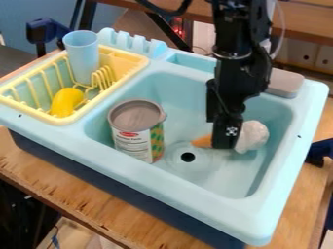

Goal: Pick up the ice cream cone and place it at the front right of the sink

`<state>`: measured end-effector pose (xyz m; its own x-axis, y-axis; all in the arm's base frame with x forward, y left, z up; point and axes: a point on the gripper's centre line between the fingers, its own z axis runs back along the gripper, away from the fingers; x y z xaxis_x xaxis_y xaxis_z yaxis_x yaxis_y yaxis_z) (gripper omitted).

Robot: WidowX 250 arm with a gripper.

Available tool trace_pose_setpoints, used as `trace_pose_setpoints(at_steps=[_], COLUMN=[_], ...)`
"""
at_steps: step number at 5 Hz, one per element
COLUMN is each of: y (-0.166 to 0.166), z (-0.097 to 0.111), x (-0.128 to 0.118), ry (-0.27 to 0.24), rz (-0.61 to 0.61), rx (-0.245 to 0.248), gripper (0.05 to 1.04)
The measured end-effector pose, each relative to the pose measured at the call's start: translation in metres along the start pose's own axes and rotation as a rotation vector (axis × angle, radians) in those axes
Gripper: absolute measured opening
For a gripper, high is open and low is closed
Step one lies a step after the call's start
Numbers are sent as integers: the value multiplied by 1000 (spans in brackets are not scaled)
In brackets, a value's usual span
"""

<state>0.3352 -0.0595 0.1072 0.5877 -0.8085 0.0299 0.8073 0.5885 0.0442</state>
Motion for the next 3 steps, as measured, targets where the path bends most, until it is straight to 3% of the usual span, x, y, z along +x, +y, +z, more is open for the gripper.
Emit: trace_pose_setpoints(at_steps=[1,3], y=[4,2], z=[0,-20], x=[3,10], ry=[-57,-96], rz=[21,33], rx=[-12,-97], gripper=[1001,1001])
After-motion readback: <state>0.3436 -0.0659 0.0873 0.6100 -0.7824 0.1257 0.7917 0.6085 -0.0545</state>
